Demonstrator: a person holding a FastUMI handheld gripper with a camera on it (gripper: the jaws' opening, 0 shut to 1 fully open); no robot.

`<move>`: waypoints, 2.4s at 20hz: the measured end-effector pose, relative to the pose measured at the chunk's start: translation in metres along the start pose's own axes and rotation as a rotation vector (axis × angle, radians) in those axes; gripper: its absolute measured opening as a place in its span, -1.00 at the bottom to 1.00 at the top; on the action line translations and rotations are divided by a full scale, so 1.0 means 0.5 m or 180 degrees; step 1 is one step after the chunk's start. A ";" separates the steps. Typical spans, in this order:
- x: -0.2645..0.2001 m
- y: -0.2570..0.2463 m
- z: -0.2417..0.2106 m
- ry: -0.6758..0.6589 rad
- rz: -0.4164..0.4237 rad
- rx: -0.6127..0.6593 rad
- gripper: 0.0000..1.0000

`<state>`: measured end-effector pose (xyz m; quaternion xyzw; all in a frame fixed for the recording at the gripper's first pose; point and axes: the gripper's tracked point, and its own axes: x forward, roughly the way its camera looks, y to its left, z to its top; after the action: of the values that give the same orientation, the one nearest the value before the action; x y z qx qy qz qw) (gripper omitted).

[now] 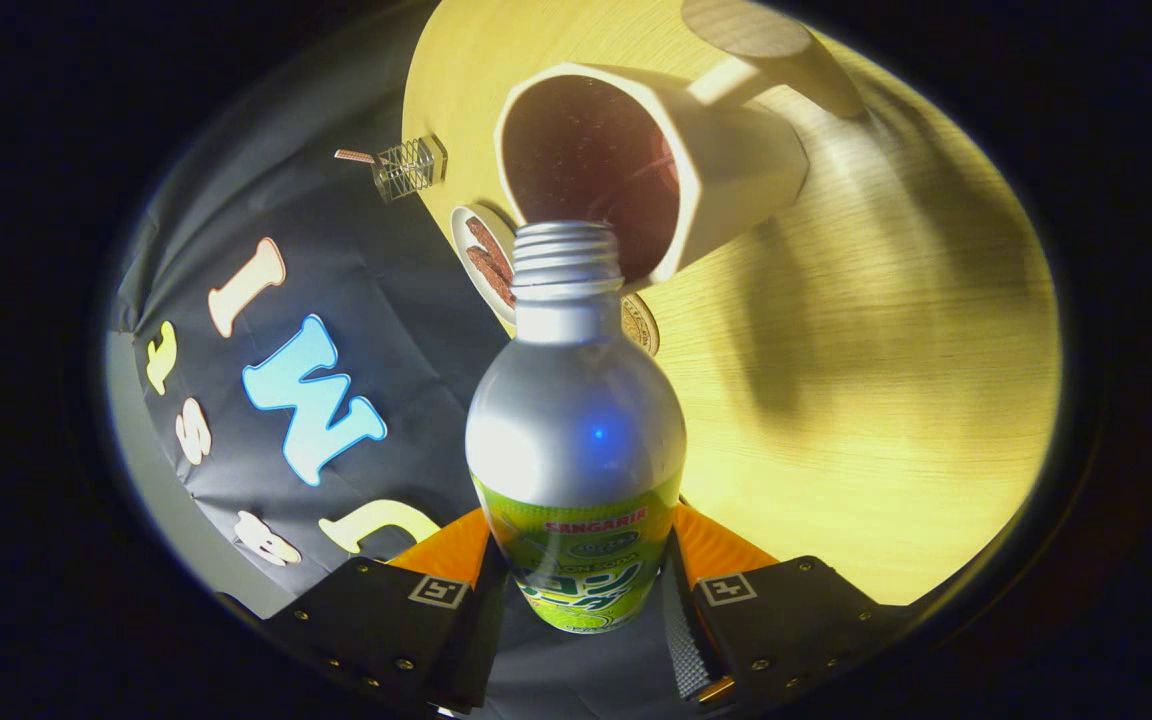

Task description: Take the bottle from table, then pour the juice into the cup, finally place the bottle on the coaster

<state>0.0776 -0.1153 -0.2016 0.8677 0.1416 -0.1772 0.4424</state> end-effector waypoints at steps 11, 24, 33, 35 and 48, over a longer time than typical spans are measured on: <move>-0.027 -0.013 -0.014 0.0126 -0.0138 0.0092 0.37; -0.033 -0.008 -0.031 0.0278 -0.0301 0.0238 0.37; -0.051 -0.004 -0.023 0.0128 -0.0338 -0.0059 0.37; -0.048 -0.024 -0.016 0.0030 -0.0377 -0.0312 0.37; -0.009 -0.074 0.033 -0.0640 -0.0448 -0.1691 0.37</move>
<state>0.0554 -0.1083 -0.2351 0.6876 0.1983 -0.2492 0.6525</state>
